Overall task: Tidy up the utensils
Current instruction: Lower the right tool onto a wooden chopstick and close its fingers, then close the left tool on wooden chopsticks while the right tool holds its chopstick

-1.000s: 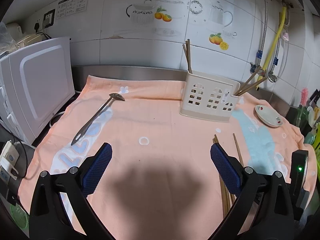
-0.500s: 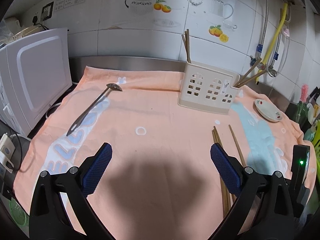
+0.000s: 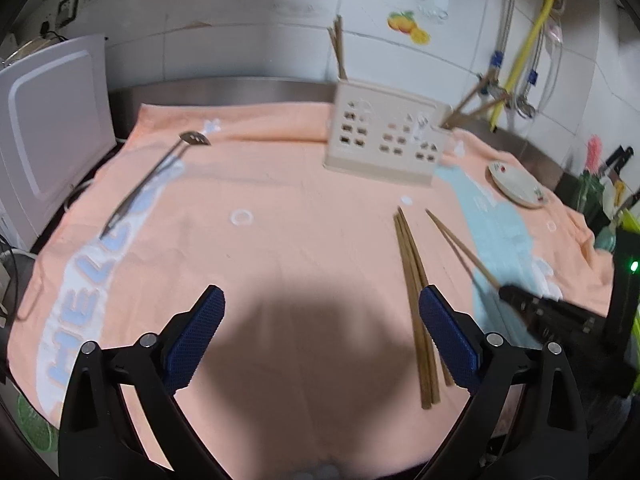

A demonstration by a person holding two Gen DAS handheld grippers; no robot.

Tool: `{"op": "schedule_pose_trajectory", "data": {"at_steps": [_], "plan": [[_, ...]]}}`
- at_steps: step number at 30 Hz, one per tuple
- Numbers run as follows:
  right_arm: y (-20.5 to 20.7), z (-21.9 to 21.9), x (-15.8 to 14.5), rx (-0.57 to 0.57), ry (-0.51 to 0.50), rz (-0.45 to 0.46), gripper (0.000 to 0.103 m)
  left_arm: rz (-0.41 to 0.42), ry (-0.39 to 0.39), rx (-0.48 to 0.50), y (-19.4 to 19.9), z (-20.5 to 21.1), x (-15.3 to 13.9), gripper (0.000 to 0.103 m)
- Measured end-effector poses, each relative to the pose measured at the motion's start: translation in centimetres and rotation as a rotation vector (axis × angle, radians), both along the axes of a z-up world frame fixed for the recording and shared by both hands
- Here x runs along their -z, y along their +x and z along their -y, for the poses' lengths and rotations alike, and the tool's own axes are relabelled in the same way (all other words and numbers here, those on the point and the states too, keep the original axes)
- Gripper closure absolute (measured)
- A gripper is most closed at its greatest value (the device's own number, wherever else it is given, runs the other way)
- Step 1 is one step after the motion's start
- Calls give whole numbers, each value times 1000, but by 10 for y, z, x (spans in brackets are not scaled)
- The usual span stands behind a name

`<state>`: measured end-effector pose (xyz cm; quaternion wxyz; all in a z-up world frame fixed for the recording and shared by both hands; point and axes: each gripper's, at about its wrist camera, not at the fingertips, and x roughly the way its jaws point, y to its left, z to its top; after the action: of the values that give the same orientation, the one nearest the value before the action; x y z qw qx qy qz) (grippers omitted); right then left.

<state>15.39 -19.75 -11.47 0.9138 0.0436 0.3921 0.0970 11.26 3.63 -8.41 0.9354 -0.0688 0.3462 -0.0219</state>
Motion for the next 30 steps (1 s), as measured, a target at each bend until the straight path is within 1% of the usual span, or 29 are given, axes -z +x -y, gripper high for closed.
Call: {"op": "schedule_pose_trajectory", "data": {"at_steps": [5,9,12,14,15,16,19,21,26,30], "plan": [[-6,9,-9,-3,6,39,96,-68,-32,59,1,21,18,27],[-9,14,-12,-9,14,56,96,-125,-49,85,5,36,33,44],[-10,20,-9,-9,30,52,96,-155,-61,99,9,44,41,58],[-10,22,-6,-10,38,47,96,-164,-59,103,12,48,44,63],[-9,23,-4,-12,43,41,96,-168,-62,105,14,49,45,70],[-9,23,-3,-14,46,37,96,-172,-71,111,16,51,46,73],[-8,27,1,-12,59,30,96,-182,-87,123,21,56,48,75],[-8,29,2,-10,64,28,96,-188,-102,139,23,60,50,82],[-8,33,4,-9,70,25,96,-199,-106,141,29,68,56,86],[-8,35,6,-11,74,21,96,-204,-96,141,32,73,58,91]]}}
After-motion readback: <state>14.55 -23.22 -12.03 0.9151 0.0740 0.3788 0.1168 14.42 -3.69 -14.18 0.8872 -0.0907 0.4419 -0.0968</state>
